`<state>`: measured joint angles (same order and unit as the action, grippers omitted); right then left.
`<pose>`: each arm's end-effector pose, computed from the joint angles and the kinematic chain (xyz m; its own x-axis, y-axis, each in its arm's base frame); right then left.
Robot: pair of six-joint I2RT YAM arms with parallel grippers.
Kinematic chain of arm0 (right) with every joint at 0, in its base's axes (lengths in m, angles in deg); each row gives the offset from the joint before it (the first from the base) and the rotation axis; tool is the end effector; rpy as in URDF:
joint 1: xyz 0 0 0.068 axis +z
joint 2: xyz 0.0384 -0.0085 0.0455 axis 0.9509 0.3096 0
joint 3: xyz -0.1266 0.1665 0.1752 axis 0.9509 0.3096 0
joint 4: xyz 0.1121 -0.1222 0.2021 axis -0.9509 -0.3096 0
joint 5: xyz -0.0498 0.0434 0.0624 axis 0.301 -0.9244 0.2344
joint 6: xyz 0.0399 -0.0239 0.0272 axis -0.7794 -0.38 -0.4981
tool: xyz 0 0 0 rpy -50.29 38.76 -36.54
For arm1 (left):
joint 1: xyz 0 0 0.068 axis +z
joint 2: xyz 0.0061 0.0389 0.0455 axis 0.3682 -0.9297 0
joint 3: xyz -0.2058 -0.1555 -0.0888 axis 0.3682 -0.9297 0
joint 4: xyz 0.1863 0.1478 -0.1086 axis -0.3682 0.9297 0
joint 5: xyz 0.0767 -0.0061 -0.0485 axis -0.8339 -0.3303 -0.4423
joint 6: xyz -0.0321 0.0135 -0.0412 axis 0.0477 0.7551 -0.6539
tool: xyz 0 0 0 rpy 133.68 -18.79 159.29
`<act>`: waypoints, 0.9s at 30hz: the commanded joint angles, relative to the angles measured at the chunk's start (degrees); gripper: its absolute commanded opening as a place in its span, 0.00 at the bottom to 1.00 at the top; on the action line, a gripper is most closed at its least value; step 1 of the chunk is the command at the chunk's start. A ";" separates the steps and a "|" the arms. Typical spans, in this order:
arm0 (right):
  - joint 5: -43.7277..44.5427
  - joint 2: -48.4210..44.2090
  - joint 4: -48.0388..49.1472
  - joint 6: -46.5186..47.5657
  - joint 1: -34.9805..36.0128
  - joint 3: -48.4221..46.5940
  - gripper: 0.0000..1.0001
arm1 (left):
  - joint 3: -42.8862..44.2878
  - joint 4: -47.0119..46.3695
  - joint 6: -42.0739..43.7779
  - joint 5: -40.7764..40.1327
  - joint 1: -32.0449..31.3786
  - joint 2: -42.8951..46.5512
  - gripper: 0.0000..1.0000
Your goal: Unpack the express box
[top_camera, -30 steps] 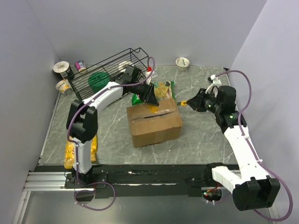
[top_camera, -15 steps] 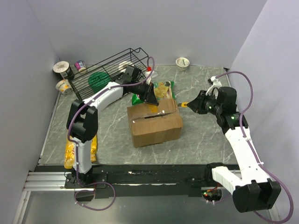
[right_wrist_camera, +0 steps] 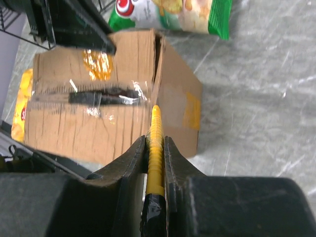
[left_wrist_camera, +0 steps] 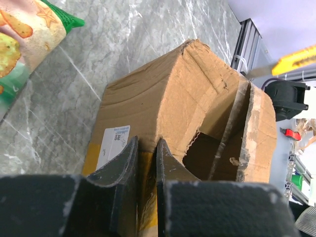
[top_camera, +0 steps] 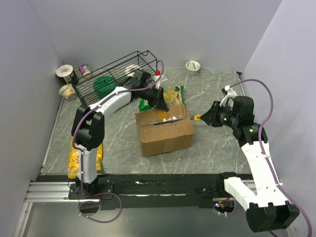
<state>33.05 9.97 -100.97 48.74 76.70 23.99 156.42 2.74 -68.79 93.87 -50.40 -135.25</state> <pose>0.1823 0.0307 0.3485 -0.6074 0.1548 -0.7791 -0.3188 0.8509 0.4176 0.3841 -0.2425 0.2638 -0.7238 0.2994 -0.6216 0.6897 0.3373 -0.6407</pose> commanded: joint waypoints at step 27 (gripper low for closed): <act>0.55 5.23 8.95 2.00 0.45 -5.50 0.00 | -0.55 -1.82 -1.30 -1.98 0.67 1.69 0.10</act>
<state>33.20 14.25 -97.80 50.44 76.70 18.75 156.60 2.10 -69.23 93.87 -49.88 -135.43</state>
